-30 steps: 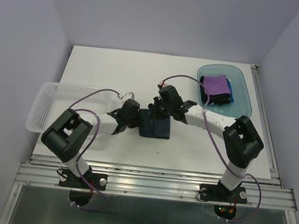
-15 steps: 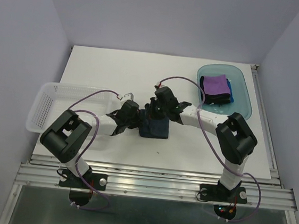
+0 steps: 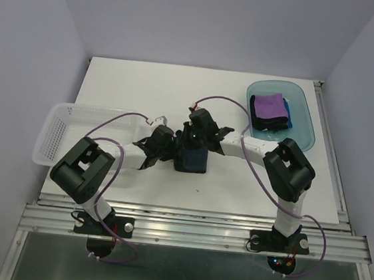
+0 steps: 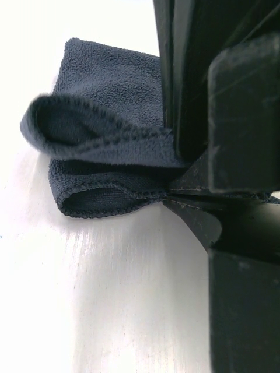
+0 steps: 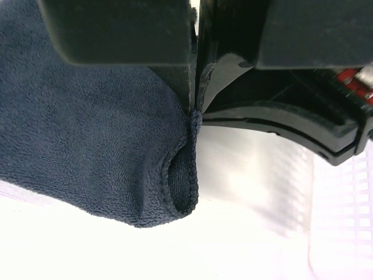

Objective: Fold and stack the towels
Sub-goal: Fold the towel

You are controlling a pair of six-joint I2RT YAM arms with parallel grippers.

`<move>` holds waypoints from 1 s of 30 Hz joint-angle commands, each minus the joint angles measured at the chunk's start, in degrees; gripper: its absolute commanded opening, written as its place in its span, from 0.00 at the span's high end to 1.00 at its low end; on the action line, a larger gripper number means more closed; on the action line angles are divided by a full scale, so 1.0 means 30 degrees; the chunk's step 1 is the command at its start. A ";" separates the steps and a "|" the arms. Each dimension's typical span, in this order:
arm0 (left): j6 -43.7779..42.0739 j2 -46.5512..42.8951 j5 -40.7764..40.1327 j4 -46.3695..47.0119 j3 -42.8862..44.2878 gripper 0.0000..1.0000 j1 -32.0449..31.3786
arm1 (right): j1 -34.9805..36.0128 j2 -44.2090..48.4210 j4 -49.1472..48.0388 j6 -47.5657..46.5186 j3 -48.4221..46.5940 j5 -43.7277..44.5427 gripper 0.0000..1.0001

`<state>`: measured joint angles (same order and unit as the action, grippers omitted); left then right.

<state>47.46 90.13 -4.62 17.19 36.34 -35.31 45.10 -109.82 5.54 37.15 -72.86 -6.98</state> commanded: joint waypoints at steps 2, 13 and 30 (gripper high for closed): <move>0.0058 -0.0627 -0.0334 -0.0954 -0.0511 1.00 -0.0095 | 0.0200 -0.0715 -0.0587 0.0274 -0.1318 -0.0046 0.99; 0.0234 -0.1302 -0.1535 -0.2564 -0.0335 0.64 -0.0095 | 0.0200 -0.1450 -0.0061 0.0363 -0.1963 -0.0104 0.78; 0.1025 -0.4198 -0.2092 -0.4118 -0.1242 0.48 -0.0095 | 0.0200 0.0250 -0.0471 -0.0078 -0.1553 -0.1744 0.45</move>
<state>49.67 82.04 -9.06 7.18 34.00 -35.31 45.10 -112.07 5.82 37.43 -76.05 -10.66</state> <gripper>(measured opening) 0.465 0.537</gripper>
